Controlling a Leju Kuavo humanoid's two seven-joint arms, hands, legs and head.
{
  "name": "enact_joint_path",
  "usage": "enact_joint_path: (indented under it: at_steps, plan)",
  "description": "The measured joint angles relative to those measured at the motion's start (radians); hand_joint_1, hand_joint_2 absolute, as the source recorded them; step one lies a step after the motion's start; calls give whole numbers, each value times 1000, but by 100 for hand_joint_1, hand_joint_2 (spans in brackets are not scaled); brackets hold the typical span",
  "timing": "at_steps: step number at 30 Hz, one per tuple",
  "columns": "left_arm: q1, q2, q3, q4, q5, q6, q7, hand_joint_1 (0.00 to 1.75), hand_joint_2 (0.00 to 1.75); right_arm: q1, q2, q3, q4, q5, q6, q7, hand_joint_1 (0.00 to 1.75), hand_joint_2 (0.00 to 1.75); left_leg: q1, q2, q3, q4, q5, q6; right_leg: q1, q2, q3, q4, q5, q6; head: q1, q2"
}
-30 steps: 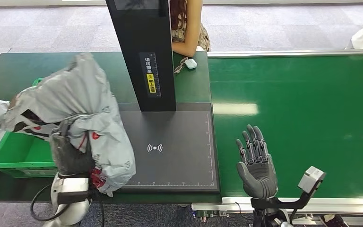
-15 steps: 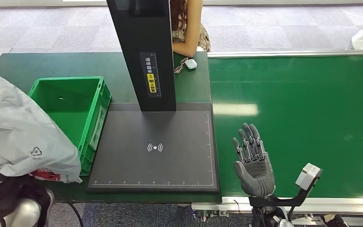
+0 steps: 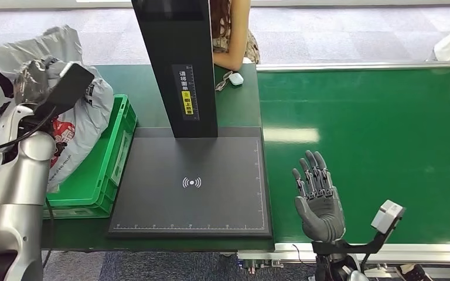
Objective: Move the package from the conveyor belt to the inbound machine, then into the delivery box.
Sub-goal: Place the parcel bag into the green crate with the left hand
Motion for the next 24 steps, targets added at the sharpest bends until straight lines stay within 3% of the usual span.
enact_joint_path:
  at_steps: [3,7,15,23,24]
  plan:
    - [-58,39,-35,182,-42,-105,-1,173,175,-1,7,-19,-2,3,9,11,0,175,0,2,0,0,0,0,0,3,-1,0,0,0,0,0]
    - [-81,78,-83,345,-85,-179,-18,175,175,1,10,-33,-2,2,15,18,0,175,0,3,-2,0,-1,0,0,4,-3,0,0,0,0,0]
    - [-92,146,-189,505,-127,-285,-59,172,175,8,14,-46,-3,-3,25,22,0,175,0,3,-3,0,-1,-1,0,4,-4,0,0,0,0,0]
    - [-80,187,-267,535,-88,-360,-138,147,175,7,18,-51,-3,-17,25,27,0,175,0,2,-4,0,-1,-1,0,3,-4,0,0,0,0,0]
    - [-78,188,-277,537,-81,-361,-148,110,175,7,18,-51,-2,-18,25,27,0,175,0,2,-4,0,-1,-1,0,3,-4,0,0,0,0,0]
